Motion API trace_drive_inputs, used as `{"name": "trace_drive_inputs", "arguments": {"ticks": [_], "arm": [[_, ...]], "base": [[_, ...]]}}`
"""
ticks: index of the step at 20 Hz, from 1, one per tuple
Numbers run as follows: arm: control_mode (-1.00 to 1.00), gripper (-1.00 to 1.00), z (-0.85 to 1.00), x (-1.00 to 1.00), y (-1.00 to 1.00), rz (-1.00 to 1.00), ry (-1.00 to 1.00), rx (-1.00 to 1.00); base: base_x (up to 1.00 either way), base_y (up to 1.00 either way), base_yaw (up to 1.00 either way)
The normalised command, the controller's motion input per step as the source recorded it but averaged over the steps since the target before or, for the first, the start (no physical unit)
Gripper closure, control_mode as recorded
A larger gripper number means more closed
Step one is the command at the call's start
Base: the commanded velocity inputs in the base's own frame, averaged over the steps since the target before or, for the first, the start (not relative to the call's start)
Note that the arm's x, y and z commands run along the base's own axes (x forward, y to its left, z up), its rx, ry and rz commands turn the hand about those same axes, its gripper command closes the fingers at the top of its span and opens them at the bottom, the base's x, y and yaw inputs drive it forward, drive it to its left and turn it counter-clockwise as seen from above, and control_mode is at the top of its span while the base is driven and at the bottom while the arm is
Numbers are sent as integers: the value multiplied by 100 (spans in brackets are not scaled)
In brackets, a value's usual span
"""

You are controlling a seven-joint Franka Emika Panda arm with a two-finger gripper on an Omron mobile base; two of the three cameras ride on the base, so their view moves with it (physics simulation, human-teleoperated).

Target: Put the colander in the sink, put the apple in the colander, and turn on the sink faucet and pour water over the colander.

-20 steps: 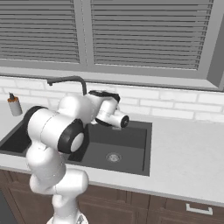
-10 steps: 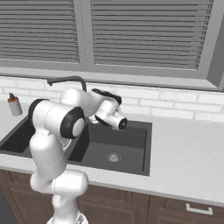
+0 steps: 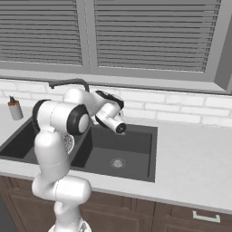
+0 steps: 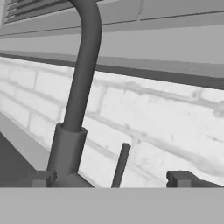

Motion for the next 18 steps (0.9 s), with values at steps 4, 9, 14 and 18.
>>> {"name": "trace_drive_inputs", "arguments": {"ticks": [4,9,14,18], "arm": [[-100,-100,-14,30,0,-10,0,9],[-100,-100,-12,27,0,-6,0,10],[-100,-100,-12,27,0,-2,0,9],[-100,-100,-7,22,0,-1,0,8]], "base": [[0,0,0],[0,0,0],[0,0,0],[0,0,0]]}}
